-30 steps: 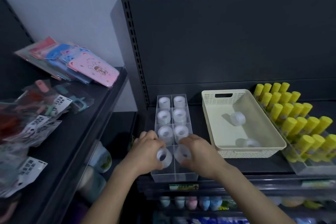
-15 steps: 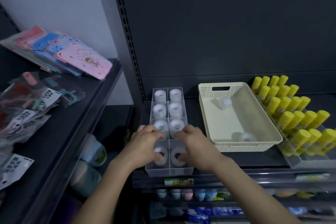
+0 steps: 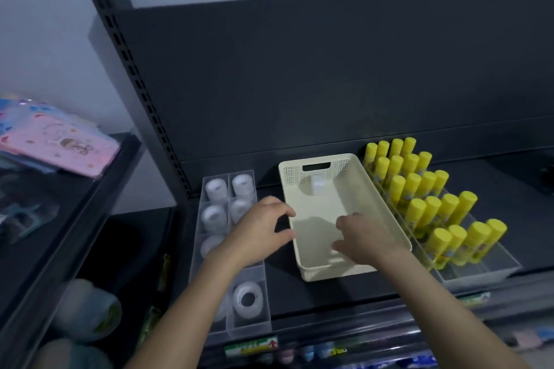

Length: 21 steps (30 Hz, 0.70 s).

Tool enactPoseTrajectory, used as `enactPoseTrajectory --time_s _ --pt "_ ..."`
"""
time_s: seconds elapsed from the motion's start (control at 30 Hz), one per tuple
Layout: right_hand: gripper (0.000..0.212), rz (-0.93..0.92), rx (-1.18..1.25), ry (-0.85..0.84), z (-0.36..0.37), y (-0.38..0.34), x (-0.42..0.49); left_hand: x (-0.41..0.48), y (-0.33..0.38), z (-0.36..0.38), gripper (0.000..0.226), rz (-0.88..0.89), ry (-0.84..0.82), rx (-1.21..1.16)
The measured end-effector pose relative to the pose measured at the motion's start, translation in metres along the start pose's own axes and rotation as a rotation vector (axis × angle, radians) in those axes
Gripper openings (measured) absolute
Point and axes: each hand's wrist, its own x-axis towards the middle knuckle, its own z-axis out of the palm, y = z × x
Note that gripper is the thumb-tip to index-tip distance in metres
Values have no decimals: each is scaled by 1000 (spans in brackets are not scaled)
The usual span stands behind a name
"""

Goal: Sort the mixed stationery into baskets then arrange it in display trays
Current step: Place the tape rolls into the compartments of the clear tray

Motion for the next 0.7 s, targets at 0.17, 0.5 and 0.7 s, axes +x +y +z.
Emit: enactPoseTrajectory --time_s 0.17,0.5,0.7 --pt "39 24 -134 -128 3 23 16 51 7 23 36 -18 -109 58" --pt "33 23 240 62 -11 38 63 152 8 61 40 -38 -135 259" --pt "29 -46 359 257 -19 37 76 174 -5 84 25 -137 -183 318"
